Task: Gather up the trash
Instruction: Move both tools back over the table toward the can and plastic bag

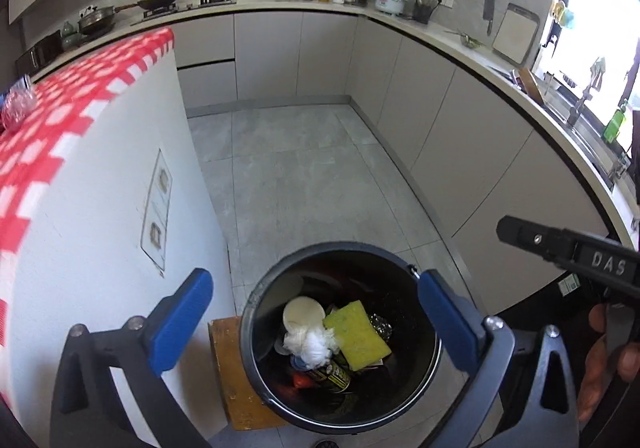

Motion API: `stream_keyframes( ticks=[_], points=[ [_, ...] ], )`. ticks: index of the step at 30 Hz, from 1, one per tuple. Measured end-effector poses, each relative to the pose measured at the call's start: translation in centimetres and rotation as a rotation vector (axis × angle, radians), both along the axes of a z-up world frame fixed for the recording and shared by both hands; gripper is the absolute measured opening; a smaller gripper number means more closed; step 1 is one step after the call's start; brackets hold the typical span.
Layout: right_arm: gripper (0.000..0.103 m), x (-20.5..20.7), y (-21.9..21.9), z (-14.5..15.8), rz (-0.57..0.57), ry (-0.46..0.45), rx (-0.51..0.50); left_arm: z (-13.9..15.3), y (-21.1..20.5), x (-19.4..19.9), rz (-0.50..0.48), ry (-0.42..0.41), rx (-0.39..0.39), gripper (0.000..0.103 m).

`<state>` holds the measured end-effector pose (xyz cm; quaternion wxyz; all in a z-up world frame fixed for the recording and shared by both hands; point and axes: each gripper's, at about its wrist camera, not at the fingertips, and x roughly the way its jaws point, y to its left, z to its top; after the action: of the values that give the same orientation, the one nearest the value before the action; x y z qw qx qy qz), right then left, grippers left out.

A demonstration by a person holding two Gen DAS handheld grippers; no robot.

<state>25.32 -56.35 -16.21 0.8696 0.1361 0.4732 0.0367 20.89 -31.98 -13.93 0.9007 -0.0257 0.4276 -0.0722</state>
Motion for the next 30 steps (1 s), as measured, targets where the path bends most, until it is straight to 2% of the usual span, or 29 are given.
stream_keyframes(
  ticks=[6, 9, 13, 18, 26, 30],
  points=[
    [0.062, 0.5, 1.6, 2.5, 0.021, -0.044, 0.023, 3.4, 1.4, -0.5, 0.005, -0.042, 0.024, 0.103],
    [0.062, 1.0, 3.5, 4.0, 0.042, -0.073, 0.042, 5.2, 3.3, -0.8, 0.022, -0.070, 0.035, 0.103],
    [0.062, 1.8, 7.9, 6.3, 0.101, -0.112, 0.069, 8.0, 7.7, -1.7, 0.066, -0.119, 0.005, 0.103],
    [0.062, 2.5, 14.8, 8.9, 0.191, -0.153, 0.096, 10.0, 14.3, -2.8, 0.146, -0.149, 0.003, 0.103],
    [0.062, 3.5, 27.5, 12.7, 0.361, -0.193, 0.086, 13.3, 26.3, -4.0, 0.298, -0.192, 0.081, 0.103],
    [0.062, 5.0, 34.6, 14.5, 0.429, -0.207, 0.069, 14.7, 32.4, -3.5, 0.329, -0.219, 0.116, 0.103]
  ],
)
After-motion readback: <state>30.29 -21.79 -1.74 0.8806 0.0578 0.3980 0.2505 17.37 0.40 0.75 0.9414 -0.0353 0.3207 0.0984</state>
